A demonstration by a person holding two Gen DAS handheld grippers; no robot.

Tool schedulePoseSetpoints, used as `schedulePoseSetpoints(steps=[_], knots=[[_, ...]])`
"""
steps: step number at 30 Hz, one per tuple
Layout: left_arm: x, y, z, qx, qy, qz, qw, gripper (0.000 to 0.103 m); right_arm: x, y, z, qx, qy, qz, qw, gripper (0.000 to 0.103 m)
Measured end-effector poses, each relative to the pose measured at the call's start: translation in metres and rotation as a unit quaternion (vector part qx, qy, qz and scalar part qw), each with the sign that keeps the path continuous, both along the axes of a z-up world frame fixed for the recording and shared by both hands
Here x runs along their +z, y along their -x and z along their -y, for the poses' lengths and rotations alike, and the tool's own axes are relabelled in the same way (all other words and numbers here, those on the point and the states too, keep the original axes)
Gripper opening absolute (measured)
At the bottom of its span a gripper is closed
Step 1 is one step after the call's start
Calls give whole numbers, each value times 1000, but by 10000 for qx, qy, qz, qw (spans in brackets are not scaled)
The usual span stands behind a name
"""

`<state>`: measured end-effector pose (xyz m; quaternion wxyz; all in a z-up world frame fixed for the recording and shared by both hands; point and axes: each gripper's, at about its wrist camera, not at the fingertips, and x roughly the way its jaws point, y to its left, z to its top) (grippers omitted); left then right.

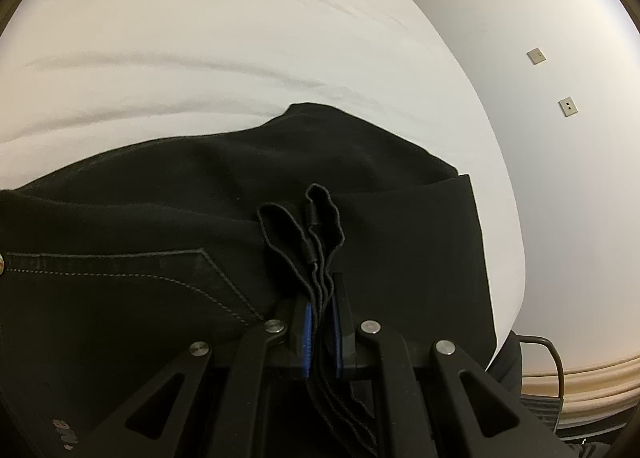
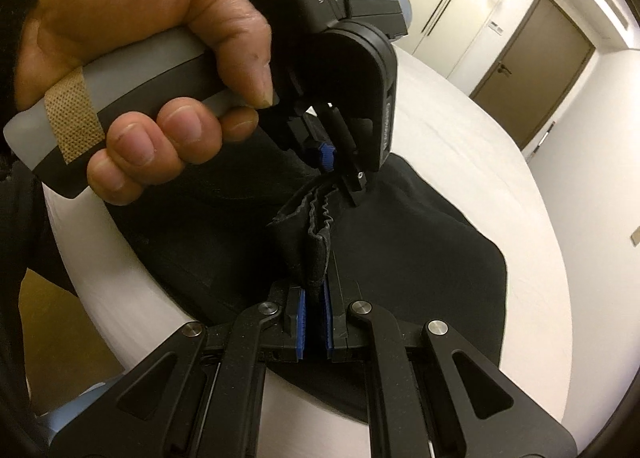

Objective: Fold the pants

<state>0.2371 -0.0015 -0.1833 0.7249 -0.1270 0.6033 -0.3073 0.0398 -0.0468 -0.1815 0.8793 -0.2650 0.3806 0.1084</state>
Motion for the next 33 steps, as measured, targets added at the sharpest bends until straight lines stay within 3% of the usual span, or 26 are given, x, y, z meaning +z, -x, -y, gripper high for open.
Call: schedulePoseSetpoints(steps=[7, 10, 11, 12, 13, 14, 16, 18, 20, 21, 23, 26, 28, 29, 31, 33], knots=[[-6, -2, 1, 76, -70, 25, 9999, 12, -19, -31, 14, -1, -52, -426, 9991, 10], [7, 3, -2, 121, -398, 350, 9985, 25, -19, -37, 27, -152, -361, -565, 9976, 15], [13, 5, -4, 159, -577, 518, 9969, 36, -14, -38, 37, -184, -611, -689, 9956, 24], [20, 8, -6, 237, -768, 704, 9943, 48, -11, -38, 45, -214, -778, -776, 9937, 44], [26, 10, -9, 329, -923, 870, 9914, 51, -6, -37, 56, -273, -1004, -873, 9907, 54], [33, 14, -11, 402, -1073, 1041, 9879, 51, -5, -35, 63, -286, -1171, -916, 9885, 61], [48, 25, -10, 407, -1233, 1383, 9818, 51, 7, -27, 81, -306, -1751, -1050, 9785, 61], [59, 40, -2, 296, -1358, 1677, 9760, 51, 21, -23, 120, -450, -2474, -1255, 9597, 61], [62, 57, 12, 66, -1498, 1934, 9696, 51, 28, -26, 170, -753, -3277, -1468, 9303, 56], [59, 68, 24, -74, -1612, 2029, 9658, 50, 29, -31, 201, -957, -3751, -1607, 9079, 44], [51, 79, 38, -281, -1698, 2054, 9634, 47, 33, -50, 256, -1245, -4423, -1698, 8718, 30], [25, 89, 54, -493, -1878, 1760, 9651, 40, 29, -84, 332, -1366, -5282, -1764, 8193, 25], [18, 93, 58, -484, -2019, 1871, 9602, 40, 23, -105, 358, -1458, -5346, -1824, 8122, 25], [17, 93, 59, -472, -2055, 1883, 9592, 40, 16, -124, 369, -1335, -5519, -2036, 7976, 25], [18, 91, 59, -410, -2069, 1779, 9612, 40, 4, -148, 381, -1322, -5584, -2133, 7907, 25], [18, 89, 62, -438, -2130, 1763, 9600, 41, -15, -176, 388, -1384, -5697, -2356, 7751, 25]])
